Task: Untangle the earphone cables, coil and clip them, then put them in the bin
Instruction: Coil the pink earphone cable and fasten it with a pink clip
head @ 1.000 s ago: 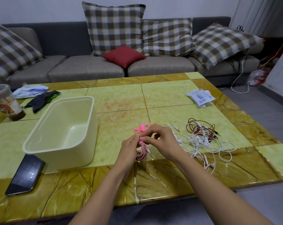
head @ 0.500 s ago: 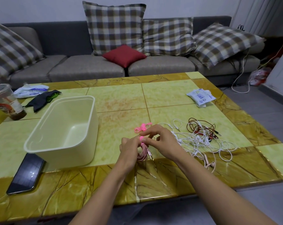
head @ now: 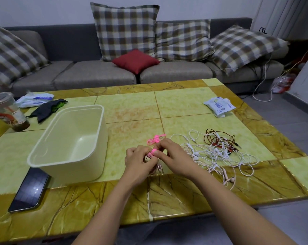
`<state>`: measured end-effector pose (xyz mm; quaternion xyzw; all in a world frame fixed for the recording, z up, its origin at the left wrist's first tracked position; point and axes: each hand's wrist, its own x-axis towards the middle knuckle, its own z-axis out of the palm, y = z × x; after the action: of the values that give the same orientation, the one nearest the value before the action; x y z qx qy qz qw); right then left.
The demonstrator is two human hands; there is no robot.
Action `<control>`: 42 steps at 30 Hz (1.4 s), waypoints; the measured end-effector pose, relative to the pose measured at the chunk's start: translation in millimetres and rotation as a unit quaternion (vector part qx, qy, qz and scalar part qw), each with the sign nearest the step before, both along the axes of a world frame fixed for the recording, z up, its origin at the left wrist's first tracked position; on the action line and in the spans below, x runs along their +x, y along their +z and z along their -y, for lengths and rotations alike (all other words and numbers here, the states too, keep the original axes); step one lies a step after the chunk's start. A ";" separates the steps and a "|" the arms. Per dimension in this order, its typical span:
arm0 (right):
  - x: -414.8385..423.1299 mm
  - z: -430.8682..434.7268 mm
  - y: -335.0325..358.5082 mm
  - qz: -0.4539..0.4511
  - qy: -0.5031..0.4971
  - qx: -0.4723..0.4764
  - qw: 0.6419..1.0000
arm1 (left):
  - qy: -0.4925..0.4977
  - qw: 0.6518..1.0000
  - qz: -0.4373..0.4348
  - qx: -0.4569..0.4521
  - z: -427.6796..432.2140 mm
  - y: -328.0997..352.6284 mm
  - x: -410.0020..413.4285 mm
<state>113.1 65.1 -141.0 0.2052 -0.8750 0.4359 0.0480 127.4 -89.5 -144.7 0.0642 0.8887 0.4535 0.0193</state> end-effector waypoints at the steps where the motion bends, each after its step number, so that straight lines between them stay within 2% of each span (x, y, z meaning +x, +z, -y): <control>1: 0.7 1.0 -0.2 0.002 0.000 -0.007 1.000 | -0.005 1.000 -0.012 -0.006 -0.3 -0.1 -0.7; 4: 2.0 5.0 0.5 0.014 -0.009 -0.040 0.999 | -0.006 0.999 -0.031 -0.005 -1.9 0.6 -1.8; 10: 4.4 8.0 5.0 0.073 -0.013 -0.166 0.983 | 0.000 1.000 -0.004 0.015 2.8 -6.9 -2.9; 17: 1.0 5.1 2.0 0.069 -0.024 -0.169 0.983 | 0.005 1.000 -0.020 -0.023 -0.1 -8.2 -1.8; 21: 0.8 3.1 4.8 0.075 -0.011 -0.151 0.986 | 0.026 0.999 -0.007 0.019 -2.7 -5.4 -0.9; 25: 0.6 3.8 6.2 0.103 0.008 -0.132 0.986 | 0.005 1.000 -0.018 0.006 -4.3 -2.7 -0.9; 31: -0.3 6.0 16.7 0.118 -0.004 -0.126 0.985 | -0.022 0.994 -0.008 0.108 -7.5 13.0 3.5; 34: 0.7 9.1 20.6 0.131 -0.013 -0.160 0.978 | -0.003 0.988 0.033 0.154 -3.0 21.2 6.0; 39: 0.9 14.7 32.4 0.155 -0.025 -0.233 0.960 | 0.007 0.986 0.036 0.160 7.2 37.9 10.0; 42: 0.3 23.2 40.8 0.183 -0.016 -0.268 0.946 | 0.058 0.994 -0.013 0.097 15.1 47.5 7.8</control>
<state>113.3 41.9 -100.1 0.0872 -0.7226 0.6837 -0.0526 135.2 -104.6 -97.2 0.0198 0.8431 0.5369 -0.0247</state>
